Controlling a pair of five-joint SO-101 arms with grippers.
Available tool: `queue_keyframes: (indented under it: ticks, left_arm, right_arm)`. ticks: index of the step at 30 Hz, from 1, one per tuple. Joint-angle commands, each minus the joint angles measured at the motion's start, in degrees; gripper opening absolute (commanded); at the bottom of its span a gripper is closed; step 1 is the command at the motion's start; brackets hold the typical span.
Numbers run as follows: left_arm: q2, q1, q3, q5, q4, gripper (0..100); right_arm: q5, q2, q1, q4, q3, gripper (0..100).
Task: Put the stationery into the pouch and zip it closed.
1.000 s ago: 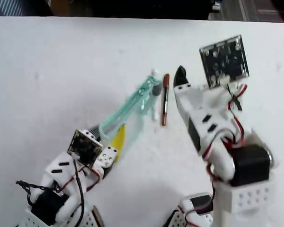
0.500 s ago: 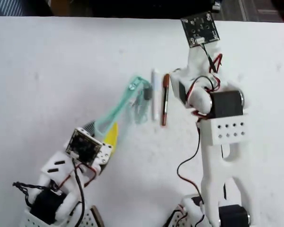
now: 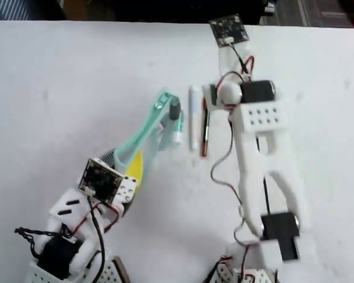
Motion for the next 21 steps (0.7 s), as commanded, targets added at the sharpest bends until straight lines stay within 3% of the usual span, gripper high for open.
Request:
queue_keyframes:
  ticks: [1,21]
  left_arm:
    - [-1.1,1.0,-2.6,1.1,-1.5,2]
    - [-1.1,0.9,-2.5,1.1,-1.5,2]
  right_arm:
    - [0.7,5.8,-1.8,-0.8,-6.1,21.1]
    - [-3.3,43.9,2.0,-0.8,-32.3,23.0]
